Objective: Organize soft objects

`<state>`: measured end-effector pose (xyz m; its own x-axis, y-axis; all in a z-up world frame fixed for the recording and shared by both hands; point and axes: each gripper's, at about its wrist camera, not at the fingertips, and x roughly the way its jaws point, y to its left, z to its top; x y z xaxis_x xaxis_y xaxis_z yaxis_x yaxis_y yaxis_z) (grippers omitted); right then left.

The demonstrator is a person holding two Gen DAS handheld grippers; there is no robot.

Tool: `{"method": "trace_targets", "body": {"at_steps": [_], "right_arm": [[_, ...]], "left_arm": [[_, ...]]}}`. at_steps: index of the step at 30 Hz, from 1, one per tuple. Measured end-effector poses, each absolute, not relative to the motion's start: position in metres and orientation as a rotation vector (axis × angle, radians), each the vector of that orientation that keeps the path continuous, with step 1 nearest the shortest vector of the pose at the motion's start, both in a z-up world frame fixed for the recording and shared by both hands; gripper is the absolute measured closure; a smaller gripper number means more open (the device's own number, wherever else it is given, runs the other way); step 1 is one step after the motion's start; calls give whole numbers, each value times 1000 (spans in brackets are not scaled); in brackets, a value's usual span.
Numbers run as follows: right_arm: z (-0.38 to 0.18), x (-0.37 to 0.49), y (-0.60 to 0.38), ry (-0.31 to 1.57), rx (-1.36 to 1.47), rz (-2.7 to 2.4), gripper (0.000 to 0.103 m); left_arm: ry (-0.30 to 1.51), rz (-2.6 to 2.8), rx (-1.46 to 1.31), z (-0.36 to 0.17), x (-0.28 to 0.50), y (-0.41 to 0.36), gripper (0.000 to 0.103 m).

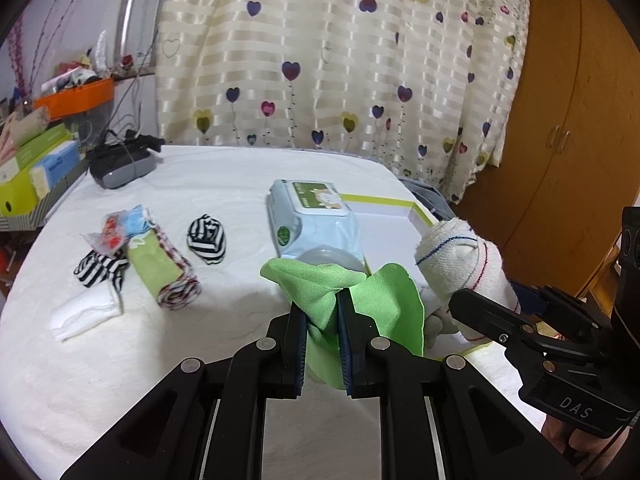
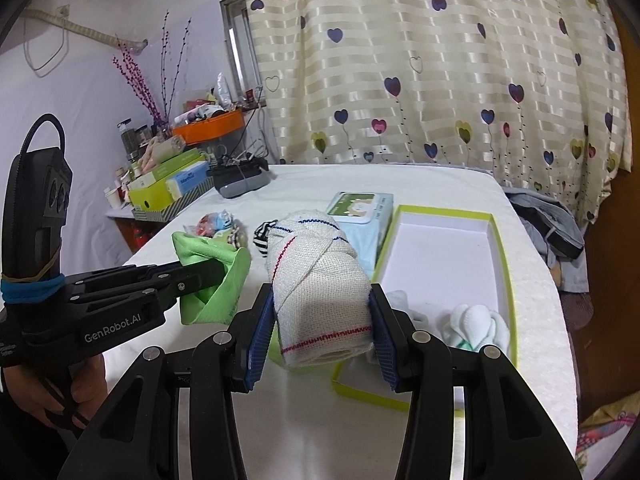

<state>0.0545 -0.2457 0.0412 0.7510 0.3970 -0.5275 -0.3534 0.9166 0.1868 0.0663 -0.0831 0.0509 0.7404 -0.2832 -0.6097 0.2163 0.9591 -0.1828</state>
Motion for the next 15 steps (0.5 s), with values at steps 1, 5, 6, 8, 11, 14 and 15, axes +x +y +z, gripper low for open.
{"method": "trace_targets", "body": {"at_steps": [1, 5, 6, 8, 11, 14, 15], "right_arm": [[41, 55, -247, 594, 79, 409, 57], [39, 56, -255, 593, 90, 400, 57], [39, 56, -258, 593, 93, 396, 57], [38, 57, -261, 594, 96, 392, 57], [38, 59, -266, 594, 103, 385, 57], [37, 59, -270, 593, 106, 378, 57], [37, 59, -272, 593, 109, 375, 57]], "left_arm": [[686, -276, -99, 51, 67, -86, 90], [689, -287, -90, 51, 70, -95, 90], [689, -290, -87, 52, 71, -97, 90], [689, -297, -84, 52, 72, -102, 90], [690, -305, -77, 52, 73, -108, 90], [691, -314, -71, 52, 75, -114, 90], [691, -316, -69, 52, 75, -116, 90]]}}
